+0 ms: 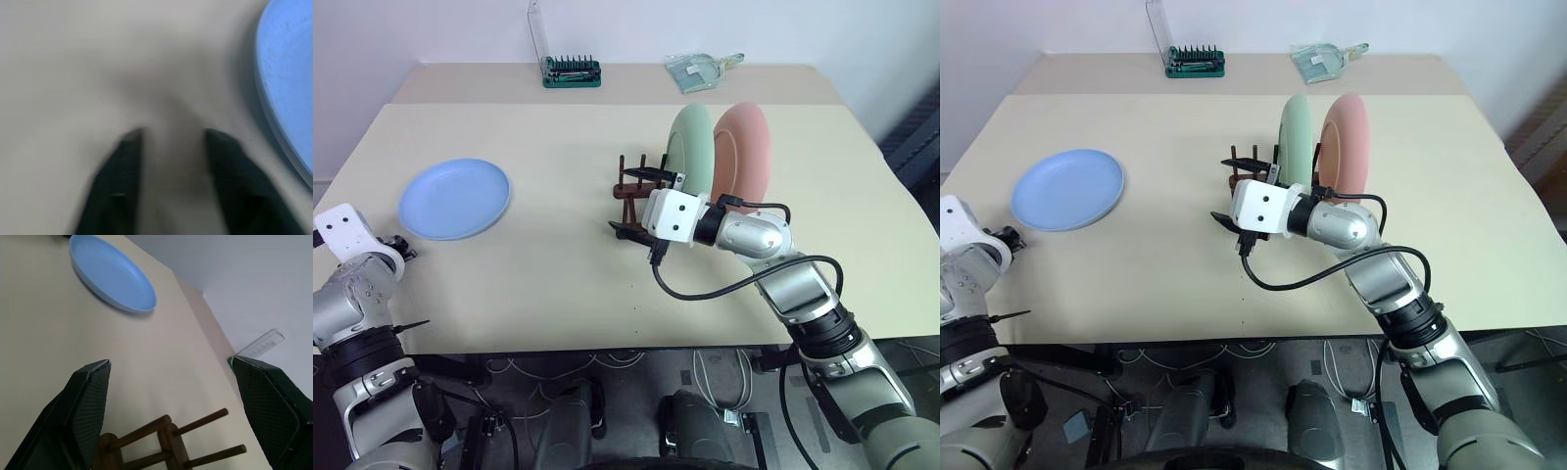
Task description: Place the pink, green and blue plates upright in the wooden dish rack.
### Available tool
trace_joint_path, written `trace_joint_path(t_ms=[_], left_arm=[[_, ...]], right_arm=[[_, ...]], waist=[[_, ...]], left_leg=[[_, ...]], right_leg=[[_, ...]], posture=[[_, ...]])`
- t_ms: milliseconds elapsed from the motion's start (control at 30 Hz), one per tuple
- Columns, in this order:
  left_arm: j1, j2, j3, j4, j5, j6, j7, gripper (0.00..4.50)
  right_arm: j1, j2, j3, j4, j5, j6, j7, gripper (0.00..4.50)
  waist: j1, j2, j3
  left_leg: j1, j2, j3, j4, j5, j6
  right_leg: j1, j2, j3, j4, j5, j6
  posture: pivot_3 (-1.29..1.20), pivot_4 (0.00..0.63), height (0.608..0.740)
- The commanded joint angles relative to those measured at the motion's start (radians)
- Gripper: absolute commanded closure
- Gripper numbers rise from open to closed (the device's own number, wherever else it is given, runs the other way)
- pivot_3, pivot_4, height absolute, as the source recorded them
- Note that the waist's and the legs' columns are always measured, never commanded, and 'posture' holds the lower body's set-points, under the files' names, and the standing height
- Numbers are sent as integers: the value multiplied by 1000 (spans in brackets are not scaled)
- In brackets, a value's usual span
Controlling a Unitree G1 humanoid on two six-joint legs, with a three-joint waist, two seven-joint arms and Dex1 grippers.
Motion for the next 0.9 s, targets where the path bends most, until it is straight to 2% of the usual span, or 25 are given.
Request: trace_joint_path(t_ms=[33,67,100,167,300,367,400,467,633,800,900], left_arm=[[-2,9,-7,-9,21,-21,25,4379],[-3,8,-4,-4,28,-24,38,4453],[-12,-2,25,-1,21,-52,58,4221],[-27,-10,56,-1,17,-99,91,3425],[-39,-4,36,-24,7,-139,82,1348],[-52,-5,16,-47,2,-172,62,288],[-58,-5,4,-62,-2,-188,48,84],[-61,0,-38,-89,3,-203,12,84],[-61,-11,-118,-105,-1,-170,-47,84],[-91,-39,-115,-10,0,-95,-4,84],[-105,-43,-101,41,-4,-104,3,950]], right_arm=[[6,3,-27,-12,-11,-21,2,439],[8,3,-28,-12,-12,-22,3,439],[10,5,-28,-14,-12,-22,4,439],[12,7,-28,-16,-11,-23,7,439],[13,10,-34,-22,-1,-17,12,439],[21,27,-54,-41,68,40,36,439],[28,41,-69,-60,120,94,51,439],[38,55,-83,-90,182,156,77,439],[52,61,-78,-114,184,190,76,439],[47,66,-68,-118,170,193,69,439],[47,65,-71,-118,165,191,68,439]], waist=[[0,0,0],[0,0,0],[0,0,0],[0,0,0],[0,-1,0],[0,-2,0],[1,-2,0],[3,-2,0],[2,-2,0],[0,-3,0],[0,-3,0]], left_leg=[[0,0,0,0,0,0],[0,0,0,0,0,0],[0,0,0,0,0,0],[0,0,0,0,0,0],[0,0,0,0,0,0],[0,0,0,0,0,0],[0,0,0,0,0,0],[-1,0,0,0,0,0],[0,0,0,0,0,0],[0,0,0,0,0,0],[-1,0,0,0,0,0]], right_leg=[[0,0,0,0,0,0],[0,0,0,0,0,0],[0,0,0,0,0,0],[0,0,0,0,0,0],[0,0,0,0,0,0],[0,0,0,0,0,0],[0,0,0,0,0,0],[1,0,0,0,0,0],[0,0,0,0,0,0],[0,0,0,0,0,0],[0,0,0,0,0,0]], posture=[[0,150,736],[0,150,736],[0,150,736],[0,150,736],[0,150,736],[0,150,736],[0,150,736],[0,150,736],[0,150,736],[0,150,736],[0,150,736]])
